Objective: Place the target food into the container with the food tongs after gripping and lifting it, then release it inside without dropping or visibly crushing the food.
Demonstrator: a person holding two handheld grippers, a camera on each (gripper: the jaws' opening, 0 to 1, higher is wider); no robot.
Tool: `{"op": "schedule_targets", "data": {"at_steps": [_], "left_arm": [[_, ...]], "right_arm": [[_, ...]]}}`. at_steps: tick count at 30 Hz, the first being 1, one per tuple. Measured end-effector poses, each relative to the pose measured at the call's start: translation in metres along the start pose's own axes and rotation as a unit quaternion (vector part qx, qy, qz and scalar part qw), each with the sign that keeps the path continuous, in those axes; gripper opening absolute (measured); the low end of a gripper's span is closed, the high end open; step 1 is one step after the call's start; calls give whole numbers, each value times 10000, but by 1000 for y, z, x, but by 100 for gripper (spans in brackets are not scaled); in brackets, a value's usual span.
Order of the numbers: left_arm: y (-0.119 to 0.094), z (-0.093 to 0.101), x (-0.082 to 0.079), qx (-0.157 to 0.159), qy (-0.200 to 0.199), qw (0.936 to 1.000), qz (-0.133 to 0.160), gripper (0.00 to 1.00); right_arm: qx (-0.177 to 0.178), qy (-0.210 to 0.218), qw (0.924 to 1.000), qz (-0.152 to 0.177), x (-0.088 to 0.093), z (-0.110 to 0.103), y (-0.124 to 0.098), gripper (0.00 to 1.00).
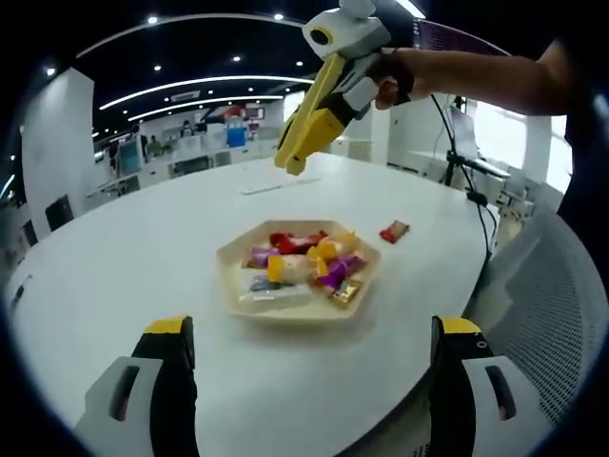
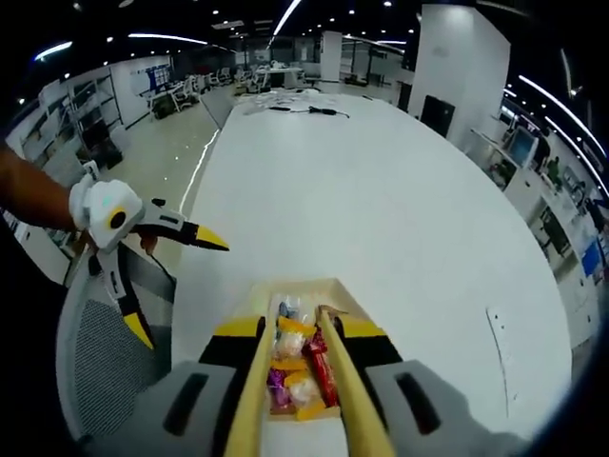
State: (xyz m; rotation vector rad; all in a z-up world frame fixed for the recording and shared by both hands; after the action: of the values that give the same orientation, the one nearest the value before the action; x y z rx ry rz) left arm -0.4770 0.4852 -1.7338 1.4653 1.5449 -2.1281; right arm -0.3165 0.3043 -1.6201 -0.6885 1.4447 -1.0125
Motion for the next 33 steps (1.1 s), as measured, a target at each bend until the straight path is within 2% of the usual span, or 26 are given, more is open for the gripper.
{"op": "schedule_targets", "data": {"at_steps": [7, 18, 23, 28, 33], "left_arm": [[0, 1, 0, 19, 21, 10000, -11, 100], [1, 1, 1, 21, 15, 10000, -20, 100], [0, 1, 0, 25, 26, 10000, -20, 100], [0, 1, 0, 29, 25, 10000, -17, 100], [1, 1, 1, 59, 14, 10000, -43, 100]], "right_arm": [[93, 75, 9999, 10, 14, 5, -7, 28], [258, 86, 9996, -13, 49, 12, -25, 28], [311, 178, 9994, 21, 70, 13, -35, 29], [356, 281, 9990, -23, 98, 11, -42, 28], [345, 352, 9988, 71, 122, 11, -50, 29]]}}
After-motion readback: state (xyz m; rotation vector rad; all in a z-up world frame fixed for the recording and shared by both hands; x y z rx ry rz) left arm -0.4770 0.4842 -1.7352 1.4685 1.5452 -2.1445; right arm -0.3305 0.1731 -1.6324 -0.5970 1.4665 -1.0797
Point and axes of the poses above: the point that each gripper's makers call its tool centre point, and the gripper's own axes: y roughly forward along the fingers, z roughly to its right, x roughly out of its underside, the point moved 10 cm from there along -y, roughly backward along the fingers, and after that the axes turned 14 degrees about -z, right-handed, at the moved point
